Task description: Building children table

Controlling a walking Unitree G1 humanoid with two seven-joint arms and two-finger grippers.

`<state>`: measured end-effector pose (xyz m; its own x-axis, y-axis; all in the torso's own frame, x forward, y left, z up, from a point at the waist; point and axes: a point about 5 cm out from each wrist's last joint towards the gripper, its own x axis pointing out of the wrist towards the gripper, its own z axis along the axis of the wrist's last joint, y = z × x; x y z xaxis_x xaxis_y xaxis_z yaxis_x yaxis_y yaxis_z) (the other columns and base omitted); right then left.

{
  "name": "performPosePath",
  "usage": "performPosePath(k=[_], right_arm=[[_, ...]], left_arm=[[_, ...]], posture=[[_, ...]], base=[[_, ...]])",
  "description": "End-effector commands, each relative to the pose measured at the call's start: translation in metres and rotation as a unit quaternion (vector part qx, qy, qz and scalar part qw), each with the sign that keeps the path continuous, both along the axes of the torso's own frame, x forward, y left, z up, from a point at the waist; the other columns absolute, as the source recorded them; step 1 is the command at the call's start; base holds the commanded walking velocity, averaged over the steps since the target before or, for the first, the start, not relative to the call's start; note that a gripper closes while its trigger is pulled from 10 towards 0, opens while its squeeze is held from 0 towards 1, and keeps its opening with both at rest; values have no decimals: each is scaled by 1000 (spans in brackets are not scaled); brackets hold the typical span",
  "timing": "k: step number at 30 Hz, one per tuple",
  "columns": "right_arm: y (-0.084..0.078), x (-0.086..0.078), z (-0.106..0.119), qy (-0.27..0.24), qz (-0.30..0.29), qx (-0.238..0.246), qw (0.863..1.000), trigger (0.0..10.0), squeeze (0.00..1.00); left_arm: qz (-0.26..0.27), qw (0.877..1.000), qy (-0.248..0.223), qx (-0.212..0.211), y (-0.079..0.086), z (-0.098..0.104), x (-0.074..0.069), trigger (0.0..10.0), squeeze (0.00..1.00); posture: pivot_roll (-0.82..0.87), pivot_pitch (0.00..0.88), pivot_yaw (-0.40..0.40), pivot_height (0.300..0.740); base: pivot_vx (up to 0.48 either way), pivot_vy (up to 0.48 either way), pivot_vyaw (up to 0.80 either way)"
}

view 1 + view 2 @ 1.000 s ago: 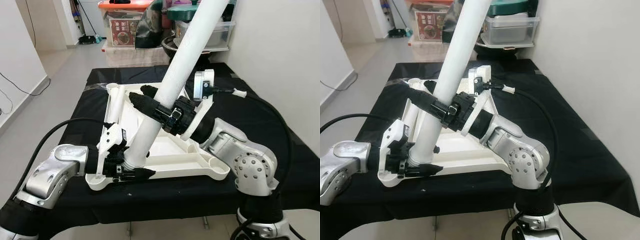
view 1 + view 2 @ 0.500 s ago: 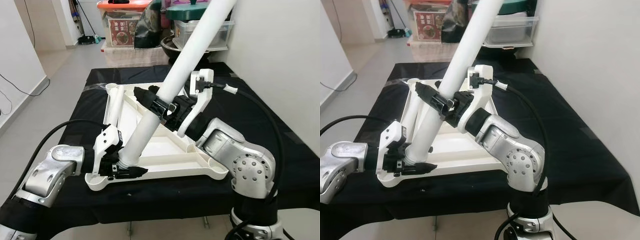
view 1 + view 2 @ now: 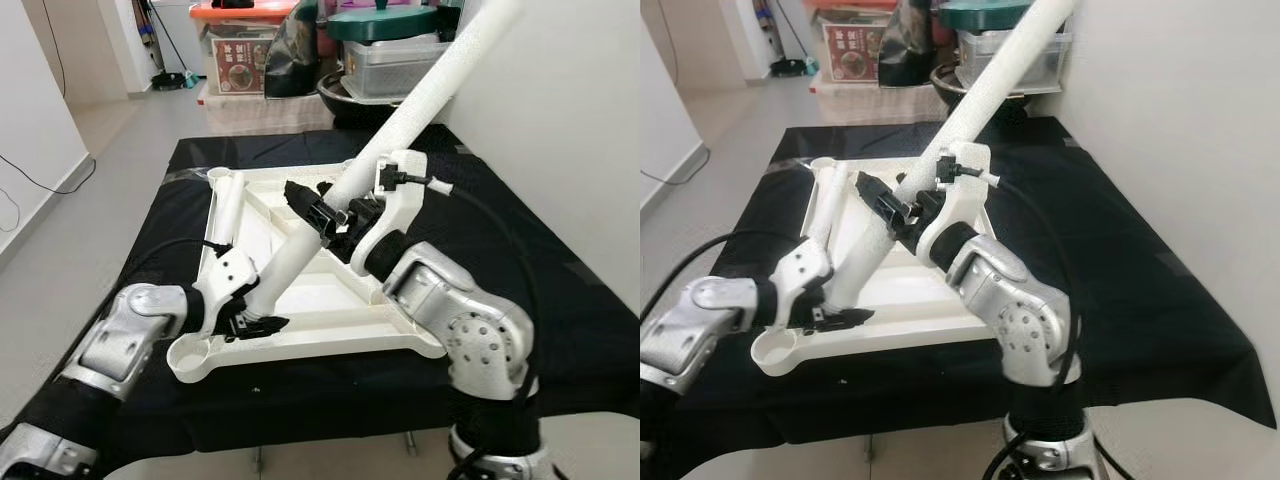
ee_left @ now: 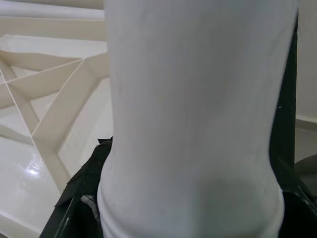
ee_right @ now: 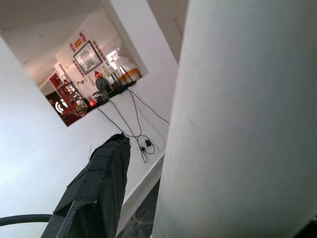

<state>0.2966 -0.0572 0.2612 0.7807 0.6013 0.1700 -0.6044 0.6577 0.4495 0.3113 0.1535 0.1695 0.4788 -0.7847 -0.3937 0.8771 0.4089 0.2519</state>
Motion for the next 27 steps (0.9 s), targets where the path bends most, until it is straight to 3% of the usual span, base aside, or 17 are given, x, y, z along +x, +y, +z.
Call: performPosePath(k=[1, 8, 9, 11, 12, 14, 15, 17, 18, 19, 20, 21, 22, 27], right_arm=[[1, 2, -3, 14, -3, 18, 1000, 10000, 0], [6, 5, -9, 32, -19, 39, 999, 10000, 0], [6, 6, -10, 31, -26, 40, 998, 10000, 0], [6, 7, -10, 31, -29, 41, 998, 10000, 0], [6, 7, -10, 27, -34, 36, 998, 10000, 0], [5, 9, -11, 22, -43, 27, 998, 10000, 0], [6, 9, -13, 18, -46, 18, 999, 7451, 0], [6, 9, -13, 16, -46, 16, 999, 6980, 0], [7, 8, -13, 15, -46, 14, 999, 4627, 0], [7, 8, -14, 15, -46, 14, 999, 4627, 0], [8, 8, -14, 13, -45, 13, 999, 3490, 0], [8, 8, -14, 12, -44, 12, 999, 3490, 0], [9, 8, -14, 10, -43, 13, 999, 0, 0], [9, 8, -13, 5, -44, 15, 999, 0, 0]], left_arm=[[-19, 1000, -16, 11, -8, 0, 1, 1373, 0], [-47, 999, -23, 1, -25, 2, 0, 549, 0], [-54, 998, -22, 0, -28, 2, 0, 1412, 0], [-55, 998, -22, 0, -29, 1, 0, 1412, 0], [-62, 998, -21, 1, -31, 1, -1, 2784, 0], [-69, 997, -20, 1, -33, 1, -3, 3137, 0], [-71, 997, -20, 0, -34, 2, -3, 3294, 0], [-71, 997, -20, 0, -34, 2, -3, 3294, 0], [-71, 997, -20, 0, -34, 2, -3, 3451, 0], [-71, 997, -20, 0, -34, 1, -3, 3451, 0], [-71, 997, -20, 2, -34, 1, -3, 3529, 0], [-71, 997, -19, 4, -34, 1, -3, 3529, 0], [-71, 997, -19, 4, -34, 0, -3, 3608, 0], [-71, 997, -19, 4, -34, 0, -2, 3725, 0]], posture=[[-15, 0, -2, 740], [-18, 0, 3, 740], [-19, 0, 4, 740], [-19, 0, 4, 740], [-21, 0, 5, 740], [-21, 0, 5, 740], [-20, 0, 4, 740], [-19, 0, 4, 740], [-19, 0, 4, 740], [-19, 0, 4, 740], [-19, 0, 3, 740], [-19, 0, 3, 740], [-18, 0, 3, 740], [-19, 0, 3, 740]], base=[[0, 0, 0], [0, 0, 0], [0, 0, 0], [0, 0, 0], [0, 0, 0], [0, 0, 0], [0, 0, 0], [0, 0, 0], [0, 0, 0], [0, 0, 0], [0, 0, 0], [0, 0, 0], [0, 0, 0], [0, 0, 0]])
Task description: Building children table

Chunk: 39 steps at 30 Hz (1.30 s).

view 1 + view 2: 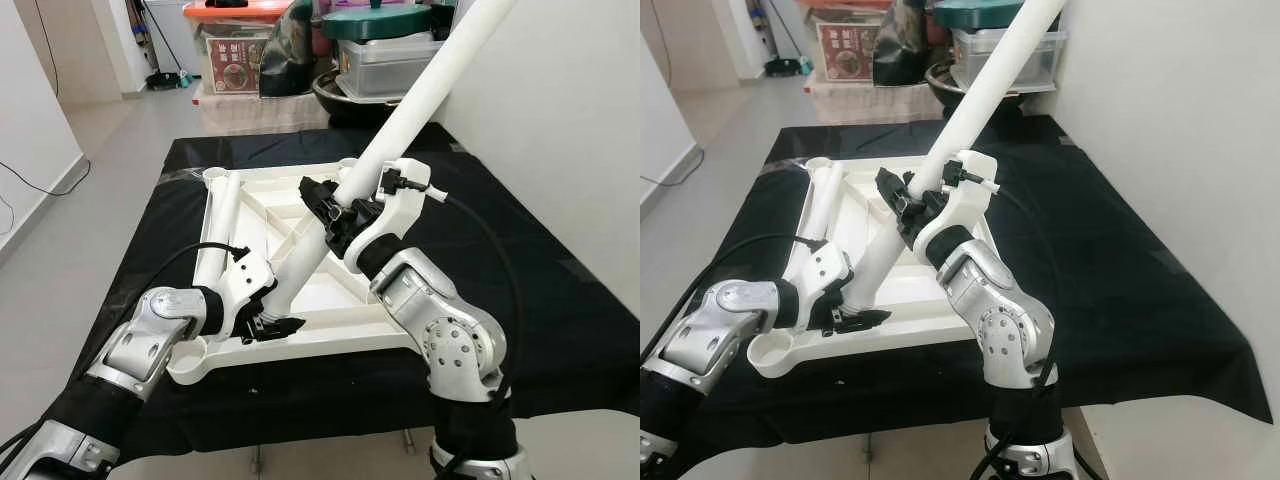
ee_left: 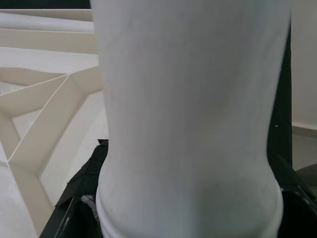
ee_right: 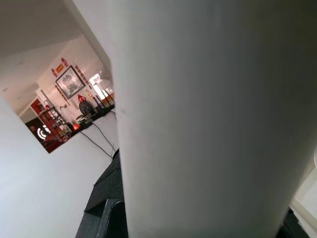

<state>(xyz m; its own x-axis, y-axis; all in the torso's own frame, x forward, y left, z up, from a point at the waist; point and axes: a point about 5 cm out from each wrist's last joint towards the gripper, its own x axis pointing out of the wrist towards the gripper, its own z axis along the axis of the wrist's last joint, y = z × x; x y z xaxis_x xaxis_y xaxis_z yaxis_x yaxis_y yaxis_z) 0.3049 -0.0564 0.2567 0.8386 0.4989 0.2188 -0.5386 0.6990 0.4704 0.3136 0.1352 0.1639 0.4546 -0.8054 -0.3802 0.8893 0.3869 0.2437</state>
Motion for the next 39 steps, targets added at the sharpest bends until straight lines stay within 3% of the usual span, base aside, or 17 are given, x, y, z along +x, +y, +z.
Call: performPosePath(k=[1, 8, 9, 10, 17, 22, 29, 30, 31, 32, 37, 39], right_arm=[[8, 0, -8, 15, 10, -8, 1000, 0, 0], [7, -1, -6, 9, 7, 0, 1000, 0, 0], [7, -1, -6, 8, 7, 1, 1000, 0, 0], [6, -1, -6, 7, 6, 2, 1000, 0, 0], [3, 1, -6, 2, 2, 2, 1000, 0, 0], [-3, 3, -5, -3, -5, -3, 1000, 0, 0], [-33, 18, -4, -18, -54, -34, 998, 0, 0], [-43, 22, -3, -21, -73, -43, 996, 0, 0], [-43, 22, -3, -21, -73, -43, 996, 0, 0], [-56, 28, -3, -23, -97, -49, 994, 0, 0], [-101, 44, 9, -48, -187, -82, 978, 0, 0], [-107, 46, 12, -51, -195, -81, 976, 0, 0]], left_arm=[[-57, 998, -20, 11, -17, 6, -5, 3882, 0], [-59, 998, -21, 9, -21, 5, -4, 3882, 0], [-57, 998, -34, 16, -20, 5, -3, 4863, 0], [-45, 998, -47, 16, -19, 7, 1, 10000, 1000], [-34, 997, -62, 17, -12, 13, 5, 10000, 1000], [-21, 996, -82, -8, -2, 27, 6, 10000, 1000], [40, 993, -111, 15, 28, 35, 2, 10000, 1000], [46, 993, -108, 4, 33, 38, -2, 10000, 549], [46, 993, -108, 4, 33, 38, -2, 10000, 549], [42, 994, -103, -12, 36, 40, -10, 10000, 0], [5, 995, -66, -70, 32, 33, -41, 10000, 0], [4, 995, -62, -77, 31, 31, -45, 10000, 0]], posture=[[-19, 0, 3, 740], [-23, 0, 5, 740], [-27, 0, 7, 740], [-28, 0, 7, 740], [-25, 0, 3, 740], [-23, 0, 0, 740], [-8, 0, -12, 740], [-1, 0, -16, 740], [-1, 0, -16, 740], [5, 0, -20, 740], [15, 0, -25, 740], [15, 0, -25, 740]], base=[[0, 0, 0], [0, 0, 0], [0, 0, 0], [0, 0, 0], [0, 0, 0], [0, 0, 0], [0, 0, 0], [0, 0, 0], [0, 0, 0], [0, 0, 0], [0, 0, 0], [0, 0, 0]])
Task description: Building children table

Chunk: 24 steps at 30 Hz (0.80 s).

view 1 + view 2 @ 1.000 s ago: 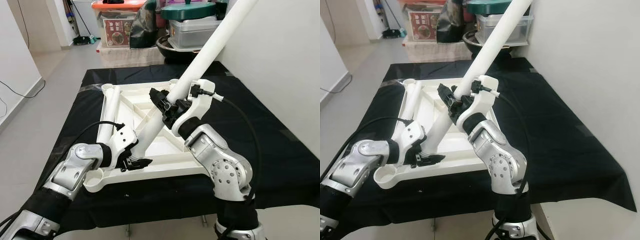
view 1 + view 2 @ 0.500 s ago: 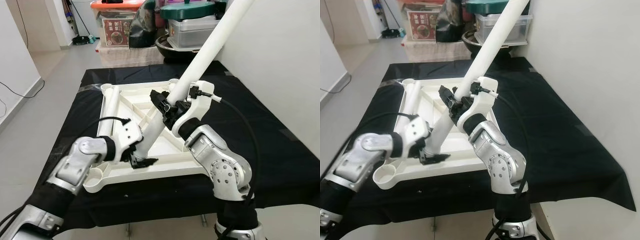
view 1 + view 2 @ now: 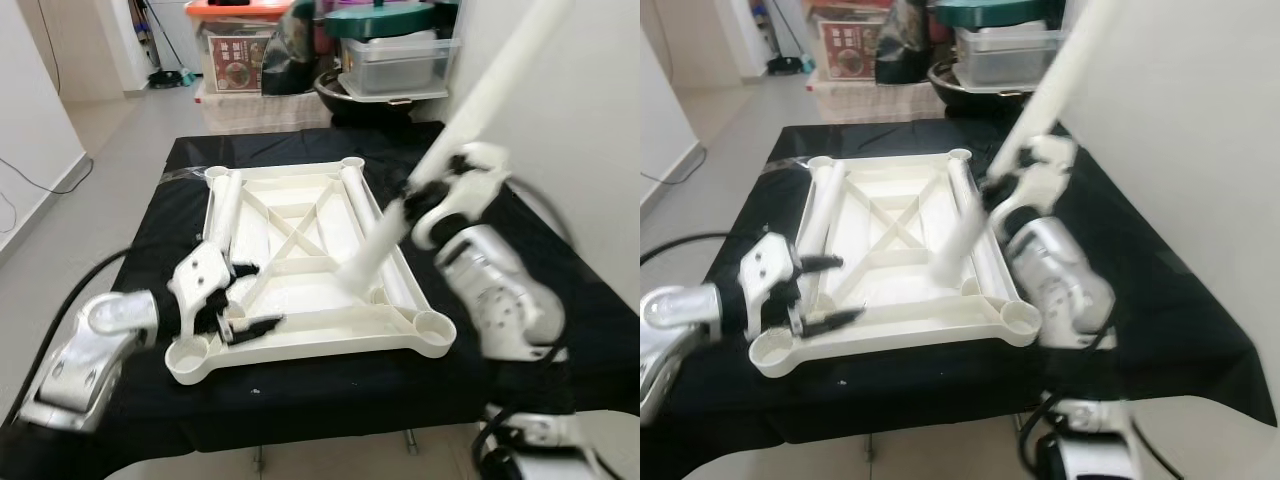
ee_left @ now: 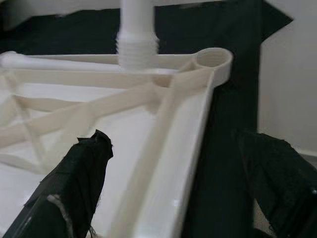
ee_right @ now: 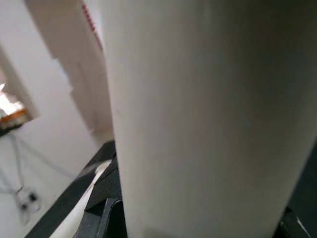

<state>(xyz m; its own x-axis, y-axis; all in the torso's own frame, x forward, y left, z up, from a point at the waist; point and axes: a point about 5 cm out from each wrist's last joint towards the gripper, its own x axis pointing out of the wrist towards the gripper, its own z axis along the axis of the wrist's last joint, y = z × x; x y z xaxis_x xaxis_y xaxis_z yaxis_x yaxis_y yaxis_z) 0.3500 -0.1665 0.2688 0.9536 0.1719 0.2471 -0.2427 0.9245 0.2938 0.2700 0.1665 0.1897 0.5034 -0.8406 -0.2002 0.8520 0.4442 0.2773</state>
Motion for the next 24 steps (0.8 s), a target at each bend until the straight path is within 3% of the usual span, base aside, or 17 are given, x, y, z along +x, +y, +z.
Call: performPosePath(k=[1, 3, 5, 7, 8, 10, 11, 13, 16, 18, 20, 24], right_arm=[[-5, 2, 8, -19, 1, -3, 1000, 0, 0], [-11, 1, 16, -40, 6, -11, 999, 0, 0], [-21, -6, 37, -104, 41, -31, 993, 0, 0], [-21, -6, 37, -104, 41, -31, 993, 0, 0], [-25, -12, 48, -137, 65, -47, 987, 0, 0], [-29, -17, 57, -166, 92, -62, 980, 0, 0], [-29, -17, 57, -166, 92, -62, 980, 0, 0], [-31, -25, 67, -202, 141, -72, 966, 0, 0], [-30, -28, 69, -211, 157, -71, 962, 0, 0], [-22, -32, 69, -219, 186, -66, 956, 0, 0], [-2, -43, 64, -227, 248, -59, 940, 0, 0], [8, -49, 61, -230, 288, -56, 928, 0, 0]], left_arm=[[18, 1000, 5, -20, 2, 1, -2, 10000, 0], [47, 998, 16, -30, 5, -6, -1, 10000, 0], [112, 992, 51, -31, 15, -32, -2, 10000, 0], [112, 992, 51, -31, 15, -32, -2, 10000, 0], [127, 990, 66, -12, 17, -48, -8, 10000, 0], [138, 987, 79, -11, 16, -58, -15, 10000, 0], [138, 987, 79, -11, 16, -58, -15, 10000, 0], [169, 980, 94, -48, 6, -63, -21, 10000, 0], [181, 976, 99, -66, 3, -63, -21, 10000, 0], [185, 974, 105, -71, -4, -68, -24, 10000, 0], [182, 973, 113, -82, -16, -72, -28, 10000, 0], [181, 973, 112, -92, -21, -70, -27, 10000, 0]], posture=[[17, 0, -24, 740], [21, 0, -23, 740], [20, 0, -25, 740], [20, 0, -25, 740], [16, 0, -28, 740], [23, 0, -34, 740], [23, 0, -34, 740], [25, 0, -31, 740], [25, 0, -30, 740], [27, 0, -32, 740], [30, 0, -32, 740], [30, 0, -30, 740]], base=[[0, 0, 0], [0, 0, 0], [0, 0, 0], [0, 0, 0], [0, 0, 0], [0, 0, 0], [0, 0, 0], [0, 0, 0], [0, 0, 0], [0, 0, 0], [0, 0, 0], [0, 0, 0]])
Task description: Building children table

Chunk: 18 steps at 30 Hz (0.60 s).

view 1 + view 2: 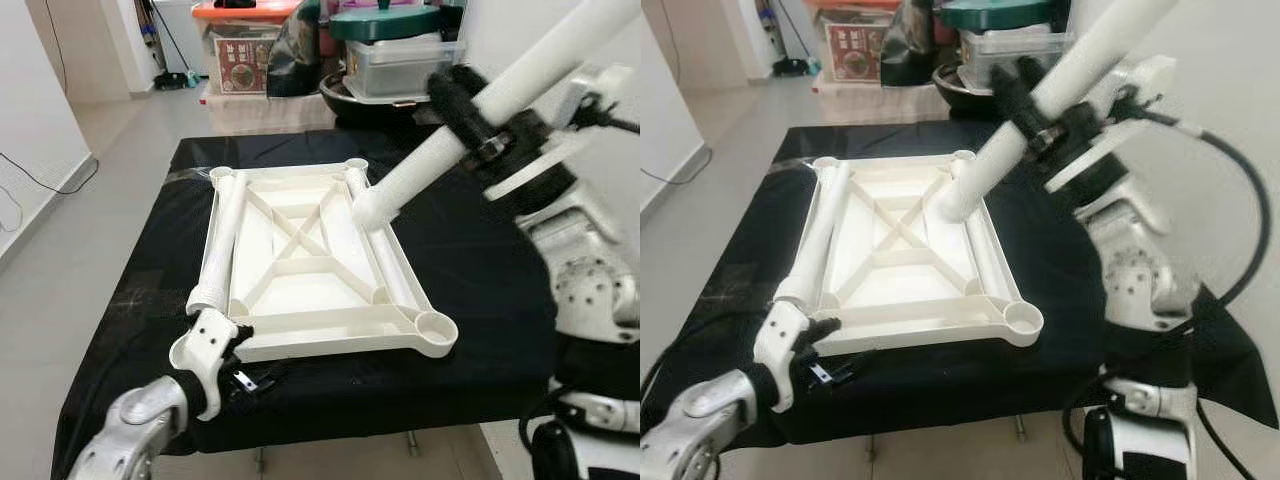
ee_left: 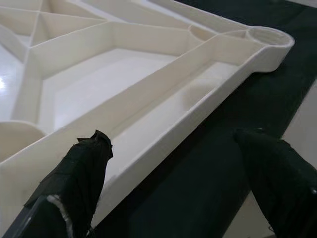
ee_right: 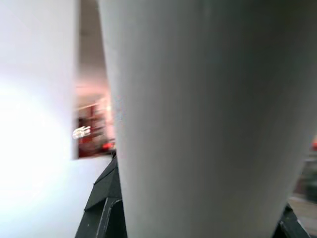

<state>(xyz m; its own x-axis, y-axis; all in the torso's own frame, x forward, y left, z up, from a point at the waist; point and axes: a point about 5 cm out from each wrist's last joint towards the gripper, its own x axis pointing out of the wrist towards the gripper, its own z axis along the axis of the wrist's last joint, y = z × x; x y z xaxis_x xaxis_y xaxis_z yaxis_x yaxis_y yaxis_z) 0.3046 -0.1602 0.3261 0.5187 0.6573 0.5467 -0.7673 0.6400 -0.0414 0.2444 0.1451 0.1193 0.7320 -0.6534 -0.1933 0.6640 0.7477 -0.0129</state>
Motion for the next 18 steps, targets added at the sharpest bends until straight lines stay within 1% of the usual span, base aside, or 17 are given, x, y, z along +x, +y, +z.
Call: performPosePath(k=[1, 6, 8, 9, 10, 11, 12, 13, 14, 15, 16, 17, 18], right_arm=[[3, -4, 3, -8, 22, -1, 1000, 0, 0], [3, -3, -1, -8, 28, -19, 999, 0, 0], [1, 1, -6, 1, -6, -38, 999, 0, 0], [1, 1, -6, 1, -6, -38, 999, 0, 0], [-1, 6, -10, 12, -37, -45, 998, 0, 0], [-6, 16, -16, 40, -88, -46, 994, 549, 0], [-6, 16, -16, 40, -88, -46, 994, 549, 0], [-12, 27, -22, 79, -149, -40, 985, 10000, 0], [-18, 37, -30, 121, -198, -34, 972, 10000, 0], [-18, 37, -30, 121, -198, -34, 972, 10000, 0], [-22, 43, -36, 149, -245, -41, 957, 10000, 0], [-24, 46, -42, 171, -275, -46, 945, 10000, 0], [-26, 47, -45, 180, -300, -49, 936, 10000, 0]], left_arm=[[2, 1000, 0, 3, 0, 1, 0, 10000, 0], [2, 1000, -7, 4, -1, 3, 2, 10000, 0], [9, 1000, -17, 4, -2, 6, 3, 10000, 0], [9, 1000, -17, 4, -2, 6, 3, 10000, 0], [15, 1000, -23, 4, -2, 7, 4, 10000, 0], [34, 999, -32, 2, -2, 10, 7, 10000, 0], [34, 999, -32, 2, -2, 10, 7, 10000, 0], [62, 997, -44, -2, 0, 14, 12, 10000, 0], [87, 995, -52, -10, 1, 18, 16, 10000, 0], [87, 995, -52, -10, 1, 18, 16, 10000, 0], [108, 992, -58, -18, 2, 22, 19, 10000, 0], [118, 990, -68, -22, 2, 26, 21, 10000, 0], [125, 989, -74, -25, 2, 29, 22, 10000, 0]], posture=[[29, 0, -28, 740], [26, 0, -25, 740], [22, 0, -24, 740], [22, 0, -24, 740], [22, 0, -24, 740], [21, 0, -25, 740], [21, 0, -25, 740], [20, 0, -26, 740], [21, 0, -28, 740], [21, 0, -28, 740], [21, 0, -30, 740], [21, 0, -30, 740], [21, 0, -30, 740]], base=[[0, 0, 0], [0, 0, 0], [0, 0, 0], [0, 0, 0], [0, 0, 0], [0, 0, 0], [0, 0, 0], [0, 0, 0], [0, 0, 0], [0, 0, 0], [0, 0, 0], [0, 0, 0], [0, 0, 0]])
